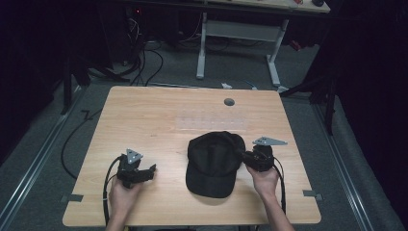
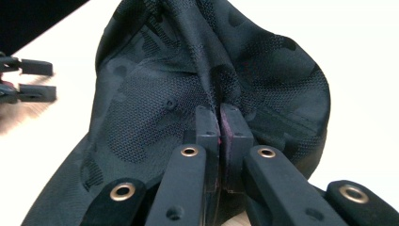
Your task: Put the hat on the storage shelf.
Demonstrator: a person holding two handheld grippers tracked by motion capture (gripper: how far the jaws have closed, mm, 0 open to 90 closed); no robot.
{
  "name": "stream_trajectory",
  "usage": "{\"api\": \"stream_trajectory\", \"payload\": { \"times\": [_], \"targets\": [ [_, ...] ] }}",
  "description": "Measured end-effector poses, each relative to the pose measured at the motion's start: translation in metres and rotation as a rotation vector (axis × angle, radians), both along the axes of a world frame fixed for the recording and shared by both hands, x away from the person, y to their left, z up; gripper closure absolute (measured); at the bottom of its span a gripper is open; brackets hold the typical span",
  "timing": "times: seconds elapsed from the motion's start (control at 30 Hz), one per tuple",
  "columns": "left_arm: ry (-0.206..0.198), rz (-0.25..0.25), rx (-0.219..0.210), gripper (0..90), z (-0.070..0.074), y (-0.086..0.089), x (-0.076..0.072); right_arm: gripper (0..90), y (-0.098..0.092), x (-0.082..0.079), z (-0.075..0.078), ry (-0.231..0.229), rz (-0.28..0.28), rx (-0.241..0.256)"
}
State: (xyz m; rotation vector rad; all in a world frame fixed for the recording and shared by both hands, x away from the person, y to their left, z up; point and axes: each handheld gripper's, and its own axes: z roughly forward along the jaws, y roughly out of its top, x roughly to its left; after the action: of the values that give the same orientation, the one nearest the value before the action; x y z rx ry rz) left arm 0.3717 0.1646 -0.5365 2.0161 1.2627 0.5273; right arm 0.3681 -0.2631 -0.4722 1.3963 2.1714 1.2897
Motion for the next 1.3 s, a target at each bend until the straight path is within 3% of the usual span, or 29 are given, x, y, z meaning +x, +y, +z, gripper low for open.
{"api": "stream_trajectory", "payload": {
  "times": [0.27, 0.37, 0.43, 0.53, 0.73, 0.97, 1.3],
  "targets": [
    [0.010, -0.016, 0.004, 16.5, 0.000, -0.003, 0.000, 87.8, -0.005, -0.010, 0.017, -0.068, 0.023, 0.027],
    [0.032, -0.024, -0.028, 19.1, 0.003, -0.003, -0.003, 87.8, -0.007, -0.013, 0.022, -0.086, 0.038, 0.033],
    [0.039, -0.049, -0.053, 22.8, 0.005, -0.005, -0.005, 87.9, -0.008, -0.016, 0.026, -0.100, 0.045, 0.033],
    [0.016, -0.086, -0.062, 24.4, 0.009, -0.011, -0.009, 87.9, -0.009, -0.020, 0.033, -0.124, 0.057, 0.029],
    [0.000, -0.197, -0.148, 24.2, 0.024, -0.024, -0.015, 87.9, -0.007, -0.026, 0.043, -0.156, 0.079, 0.026],
    [0.025, -0.319, -0.237, 21.8, 0.038, -0.039, -0.017, 88.0, -0.004, -0.029, 0.051, -0.182, 0.111, 0.046],
    [0.056, -0.416, -0.314, 20.0, 0.051, -0.054, -0.007, 87.9, 0.001, -0.031, 0.061, -0.219, 0.153, 0.073]
  ]
}}
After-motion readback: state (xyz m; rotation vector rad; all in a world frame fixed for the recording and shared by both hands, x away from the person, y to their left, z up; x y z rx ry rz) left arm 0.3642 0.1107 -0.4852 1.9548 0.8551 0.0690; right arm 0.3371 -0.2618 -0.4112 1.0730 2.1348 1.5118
